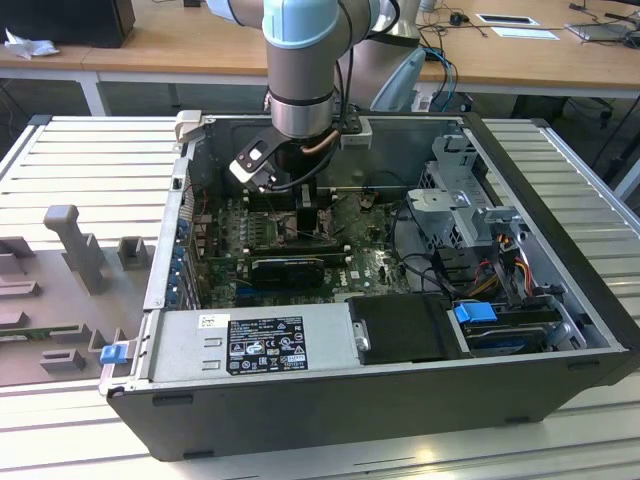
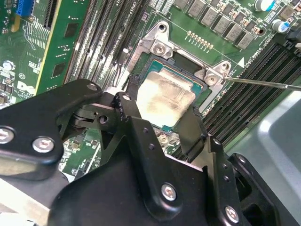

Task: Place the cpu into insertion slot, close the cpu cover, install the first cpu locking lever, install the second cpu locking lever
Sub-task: 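Place the cpu into insertion slot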

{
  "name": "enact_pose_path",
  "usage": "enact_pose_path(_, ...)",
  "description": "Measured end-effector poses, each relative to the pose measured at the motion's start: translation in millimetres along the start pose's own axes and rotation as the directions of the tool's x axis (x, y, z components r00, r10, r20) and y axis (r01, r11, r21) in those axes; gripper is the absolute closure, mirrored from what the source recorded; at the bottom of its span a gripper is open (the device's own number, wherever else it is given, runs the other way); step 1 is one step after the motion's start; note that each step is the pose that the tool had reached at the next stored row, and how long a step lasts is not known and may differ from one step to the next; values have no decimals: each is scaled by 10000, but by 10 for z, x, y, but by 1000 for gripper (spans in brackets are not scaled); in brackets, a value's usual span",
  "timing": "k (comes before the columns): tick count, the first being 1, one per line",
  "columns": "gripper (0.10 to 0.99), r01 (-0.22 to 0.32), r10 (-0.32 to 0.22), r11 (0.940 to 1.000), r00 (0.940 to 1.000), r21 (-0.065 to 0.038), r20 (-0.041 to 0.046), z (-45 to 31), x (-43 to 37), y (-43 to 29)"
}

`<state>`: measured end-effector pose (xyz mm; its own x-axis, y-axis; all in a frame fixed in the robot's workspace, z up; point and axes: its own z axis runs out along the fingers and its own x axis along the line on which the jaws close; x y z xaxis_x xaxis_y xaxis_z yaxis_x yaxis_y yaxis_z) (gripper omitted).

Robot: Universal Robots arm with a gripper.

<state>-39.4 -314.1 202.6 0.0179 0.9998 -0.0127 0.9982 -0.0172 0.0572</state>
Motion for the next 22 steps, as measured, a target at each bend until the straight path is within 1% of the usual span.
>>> enact_pose_path(6,486,-11,11,10000,10000,1,3,-31,-1,1)
enact_pose_path(9,486,-14,14,10000,10000,1,3,-58,-1,3)
enact_pose_path(14,486,-17,17,10000,10000,1,4,-135,-2,8)
enact_pose_path(15,569,-19,19,10000,10000,1,4,-148,-2,8)
enact_pose_path(16,569,-19,19,10000,10000,1,4,-158,-2,9)
enact_pose_path(17,690,-20,20,10000,10000,1,4,-168,-2,9)
enact_pose_path(20,871,-21,21,10000,10000,1,5,-196,-3,11)
enact_pose_path(21,871,-21,21,10000,10000,1,5,-215,-3,12)
enact_pose_path(22,937,-22,22,10000,10000,1,5,-230,-3,13)
